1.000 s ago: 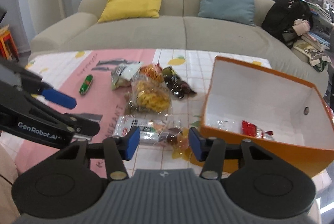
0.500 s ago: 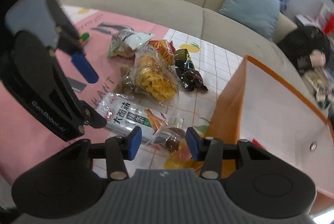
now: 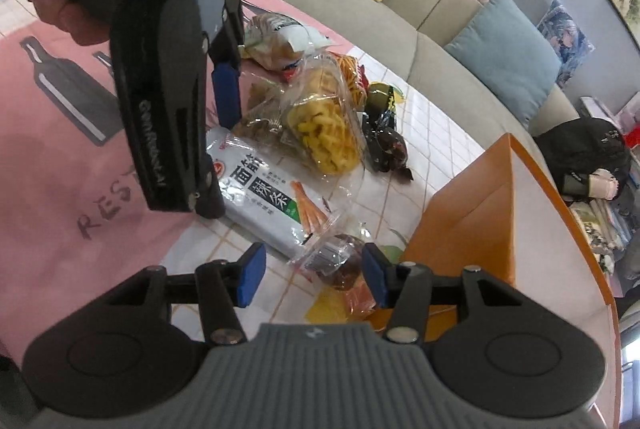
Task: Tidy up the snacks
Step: 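Reach the left tool to the white spicy-strip packet while the right tool reaches the chocolate candy, then grasp the white packet with the left tool while the right tool grasps the chocolate candy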
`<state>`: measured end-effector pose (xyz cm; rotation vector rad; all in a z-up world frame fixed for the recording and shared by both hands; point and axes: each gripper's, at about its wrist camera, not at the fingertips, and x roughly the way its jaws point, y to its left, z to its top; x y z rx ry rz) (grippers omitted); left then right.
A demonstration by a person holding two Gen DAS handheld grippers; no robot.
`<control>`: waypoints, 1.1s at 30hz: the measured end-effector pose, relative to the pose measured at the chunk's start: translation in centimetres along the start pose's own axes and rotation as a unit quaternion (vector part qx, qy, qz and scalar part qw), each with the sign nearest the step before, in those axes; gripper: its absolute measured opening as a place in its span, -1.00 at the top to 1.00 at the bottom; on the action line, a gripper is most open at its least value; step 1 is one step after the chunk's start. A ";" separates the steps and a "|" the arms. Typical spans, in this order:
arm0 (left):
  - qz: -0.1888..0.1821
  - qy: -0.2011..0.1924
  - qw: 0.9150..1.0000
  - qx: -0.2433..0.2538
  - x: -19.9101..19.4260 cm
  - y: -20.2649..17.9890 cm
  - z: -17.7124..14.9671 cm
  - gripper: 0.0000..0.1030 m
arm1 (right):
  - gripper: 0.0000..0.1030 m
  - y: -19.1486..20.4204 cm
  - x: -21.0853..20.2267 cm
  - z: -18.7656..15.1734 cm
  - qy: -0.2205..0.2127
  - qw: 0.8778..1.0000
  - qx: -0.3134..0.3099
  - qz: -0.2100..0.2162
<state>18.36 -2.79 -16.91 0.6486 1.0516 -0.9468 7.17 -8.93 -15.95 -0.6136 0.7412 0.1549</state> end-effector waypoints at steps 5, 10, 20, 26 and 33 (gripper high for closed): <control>0.019 0.010 0.998 -0.058 -0.5 -0.7 -0.4 -0.55 | 0.30 0.1 0.6 -0.2 0.003 1.000 0.008 -0.023; 0.043 0.034 0.988 -0.148 -1.3 -1.8 -1.3 -0.48 | 0.53 -0.2 -0.1 -0.1 -0.006 1.000 0.021 -0.008; 0.089 0.083 0.900 -0.419 -3.7 -1.6 -5.8 -0.47 | 0.54 1.2 -3.3 -0.3 -0.023 0.997 0.000 0.080; 0.097 0.094 0.877 -0.460 -4.4 -3.2 -7.5 -0.57 | 0.67 0.6 -3.7 -0.3 -0.001 0.990 0.034 0.136; 0.101 0.036 0.895 -0.433 -5.7 -3.4 -7.4 -0.69 | -0.05 -2.1 -4.2 -0.4 -0.029 0.986 0.117 0.119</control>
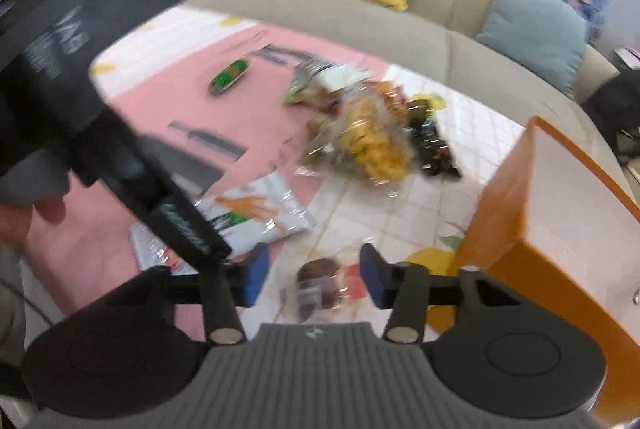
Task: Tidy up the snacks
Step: 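Grasp the white packet with the left tool while the right tool grasps the chocolate candy, then carry both items into the orange box and open both tools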
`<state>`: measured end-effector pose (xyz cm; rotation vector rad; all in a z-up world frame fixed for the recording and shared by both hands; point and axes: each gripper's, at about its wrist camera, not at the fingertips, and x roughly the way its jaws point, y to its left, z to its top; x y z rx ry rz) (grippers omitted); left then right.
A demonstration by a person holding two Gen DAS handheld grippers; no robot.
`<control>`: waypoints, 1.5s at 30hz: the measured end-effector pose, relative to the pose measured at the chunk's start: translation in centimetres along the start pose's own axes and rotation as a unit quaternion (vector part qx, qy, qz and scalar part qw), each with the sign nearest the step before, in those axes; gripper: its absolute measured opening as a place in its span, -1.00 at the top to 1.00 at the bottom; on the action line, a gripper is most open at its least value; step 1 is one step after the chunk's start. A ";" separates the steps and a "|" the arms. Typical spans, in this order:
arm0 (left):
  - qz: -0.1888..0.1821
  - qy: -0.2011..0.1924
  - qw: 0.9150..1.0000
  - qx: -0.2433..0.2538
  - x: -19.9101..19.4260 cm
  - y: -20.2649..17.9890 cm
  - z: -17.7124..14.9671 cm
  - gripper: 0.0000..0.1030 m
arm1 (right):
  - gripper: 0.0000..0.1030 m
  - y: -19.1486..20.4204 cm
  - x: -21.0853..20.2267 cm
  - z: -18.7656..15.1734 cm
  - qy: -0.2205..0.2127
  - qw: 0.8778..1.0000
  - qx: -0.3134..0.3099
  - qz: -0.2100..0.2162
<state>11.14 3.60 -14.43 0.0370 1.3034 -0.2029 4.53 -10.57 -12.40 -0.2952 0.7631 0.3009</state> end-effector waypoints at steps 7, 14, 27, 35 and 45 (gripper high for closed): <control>-0.007 -0.009 0.998 0.060 1.5 -1.7 1.6 -0.70 | -0.14 -0.5 3.4 -0.5 0.055 0.998 0.017 0.011; 0.012 -0.013 0.996 0.083 2.3 -2.1 1.2 -0.72 | -0.26 -0.8 5.1 -0.8 0.059 0.998 0.022 0.021; -0.004 -0.042 0.997 0.066 1.9 -2.0 1.0 -0.09 | 0.02 -2.2 5.4 -0.7 0.062 0.994 0.076 0.038; -0.015 -0.076 0.996 0.033 -1.8 -1.5 0.6 -0.08 | 0.03 -3.0 3.3 0.4 0.040 0.992 0.106 0.053; -0.037 -0.114 0.992 0.033 -9.1 -3.6 2.5 -0.08 | 0.08 -6.4 -3.3 3.5 -0.016 0.985 0.157 0.073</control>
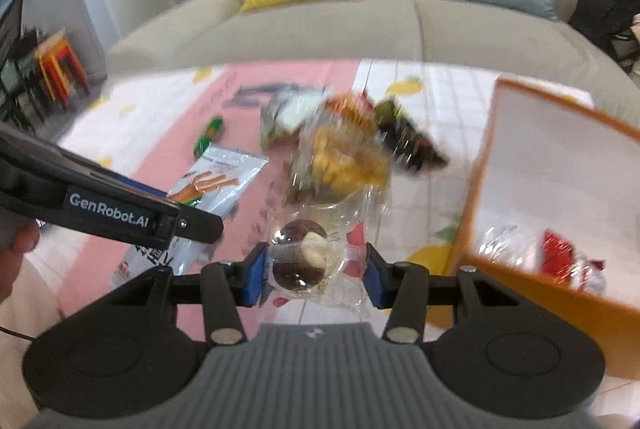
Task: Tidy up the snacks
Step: 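Carry both items into the orange box and open both tools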
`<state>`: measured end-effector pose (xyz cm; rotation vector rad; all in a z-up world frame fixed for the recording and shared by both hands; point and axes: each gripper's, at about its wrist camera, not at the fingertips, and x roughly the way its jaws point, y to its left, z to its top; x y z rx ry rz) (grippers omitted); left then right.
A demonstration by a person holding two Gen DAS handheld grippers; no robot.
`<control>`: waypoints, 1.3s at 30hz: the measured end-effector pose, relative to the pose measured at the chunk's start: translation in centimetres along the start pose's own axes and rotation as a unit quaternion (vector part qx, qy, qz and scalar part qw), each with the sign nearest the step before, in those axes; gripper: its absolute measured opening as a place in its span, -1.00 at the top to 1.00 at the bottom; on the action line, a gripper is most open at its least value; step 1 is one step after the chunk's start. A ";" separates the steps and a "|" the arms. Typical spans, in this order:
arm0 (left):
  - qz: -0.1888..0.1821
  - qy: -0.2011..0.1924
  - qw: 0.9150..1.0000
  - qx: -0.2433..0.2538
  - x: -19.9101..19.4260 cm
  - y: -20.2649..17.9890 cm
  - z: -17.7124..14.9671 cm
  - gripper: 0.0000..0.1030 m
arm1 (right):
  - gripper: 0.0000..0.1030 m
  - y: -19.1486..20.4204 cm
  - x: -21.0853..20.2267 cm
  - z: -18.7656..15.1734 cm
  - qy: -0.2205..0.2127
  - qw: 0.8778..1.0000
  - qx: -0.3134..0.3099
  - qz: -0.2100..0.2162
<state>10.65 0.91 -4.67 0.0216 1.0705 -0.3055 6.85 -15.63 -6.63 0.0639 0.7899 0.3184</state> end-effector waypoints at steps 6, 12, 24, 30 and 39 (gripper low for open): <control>-0.048 -0.024 0.998 0.038 -2.3 -4.8 4.0 -0.08 | 0.08 -3.3 -4.9 2.0 -0.030 0.999 0.026 -0.024; -0.092 -0.021 0.991 0.097 -1.1 -11.2 8.4 -0.08 | 0.08 -9.1 -7.7 3.1 -0.026 0.996 0.045 -0.067; -0.086 0.073 0.973 0.200 9.3 -21.2 13.1 -0.08 | 0.09 -20.5 -3.8 3.7 0.051 0.990 0.094 -0.089; -0.045 0.115 0.968 0.220 14.1 -21.9 13.7 -0.08 | 0.09 -22.6 0.5 3.7 0.100 0.990 0.080 -0.068; -0.019 0.147 0.954 0.262 16.8 -22.9 13.5 -0.09 | 0.09 -22.9 4.8 3.6 0.148 0.987 0.039 -0.038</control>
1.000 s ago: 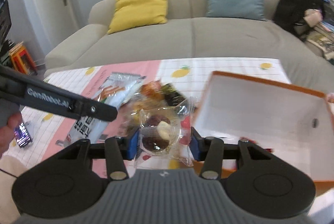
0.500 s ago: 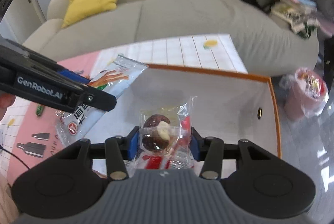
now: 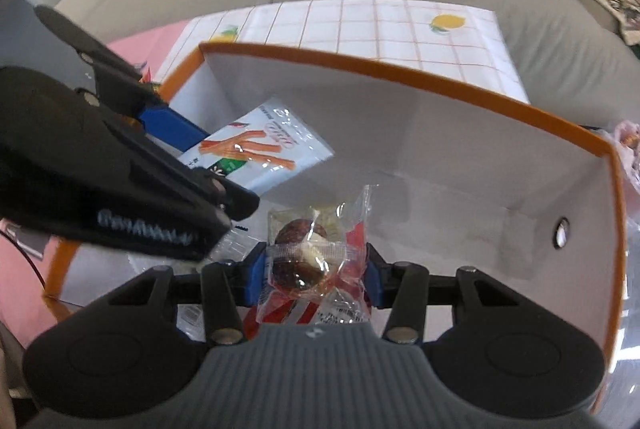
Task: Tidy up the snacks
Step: 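Carry both items into the orange box and open both tools, then lift both tools out of the box and back over the table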
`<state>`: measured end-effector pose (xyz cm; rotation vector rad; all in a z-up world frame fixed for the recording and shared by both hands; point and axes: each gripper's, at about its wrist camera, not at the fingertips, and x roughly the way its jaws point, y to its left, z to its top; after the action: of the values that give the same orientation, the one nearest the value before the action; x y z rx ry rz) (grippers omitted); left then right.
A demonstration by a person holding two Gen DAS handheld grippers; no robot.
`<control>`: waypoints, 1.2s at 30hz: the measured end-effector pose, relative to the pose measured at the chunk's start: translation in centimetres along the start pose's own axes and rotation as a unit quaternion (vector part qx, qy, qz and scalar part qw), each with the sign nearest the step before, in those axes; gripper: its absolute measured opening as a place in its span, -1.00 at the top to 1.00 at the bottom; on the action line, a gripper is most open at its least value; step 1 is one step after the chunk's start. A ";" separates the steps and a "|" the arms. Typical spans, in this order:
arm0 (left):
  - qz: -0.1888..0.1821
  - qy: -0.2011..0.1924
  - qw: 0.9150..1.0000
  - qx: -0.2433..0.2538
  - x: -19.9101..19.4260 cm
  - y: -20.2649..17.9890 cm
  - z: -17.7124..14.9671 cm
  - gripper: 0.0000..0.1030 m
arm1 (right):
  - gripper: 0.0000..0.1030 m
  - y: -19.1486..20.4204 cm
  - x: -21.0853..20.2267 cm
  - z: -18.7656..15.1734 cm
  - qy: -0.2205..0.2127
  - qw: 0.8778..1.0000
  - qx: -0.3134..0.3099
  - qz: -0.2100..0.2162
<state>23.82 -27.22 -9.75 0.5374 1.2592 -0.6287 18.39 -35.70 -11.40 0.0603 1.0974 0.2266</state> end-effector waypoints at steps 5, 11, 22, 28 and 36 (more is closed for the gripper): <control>0.017 0.012 1.000 0.005 0.3 0.0 0.5 -0.11 | 0.08 -0.2 1.2 0.5 0.018 1.000 -0.009 0.017; 0.036 0.008 0.999 0.023 0.7 -0.2 0.6 -0.24 | 0.07 0.1 1.8 0.6 0.036 0.999 -0.020 0.023; 0.030 -0.017 0.999 0.019 -1.1 0.6 0.0 -0.45 | -0.19 0.6 1.4 1.1 0.035 0.999 -0.005 0.011; 0.018 -0.045 0.999 0.009 -3.8 0.9 -0.8 -0.45 | -0.32 1.3 -0.5 0.6 0.024 1.000 0.002 -0.002; 0.019 -0.094 0.995 -0.009 -9.2 0.8 -3.8 -0.45 | -0.44 2.7 -4.2 0.0 -0.006 0.999 0.026 -0.024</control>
<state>20.01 -22.81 -1.59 0.4756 1.0750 -0.6218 16.15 -33.99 -7.32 0.0825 1.0922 0.1550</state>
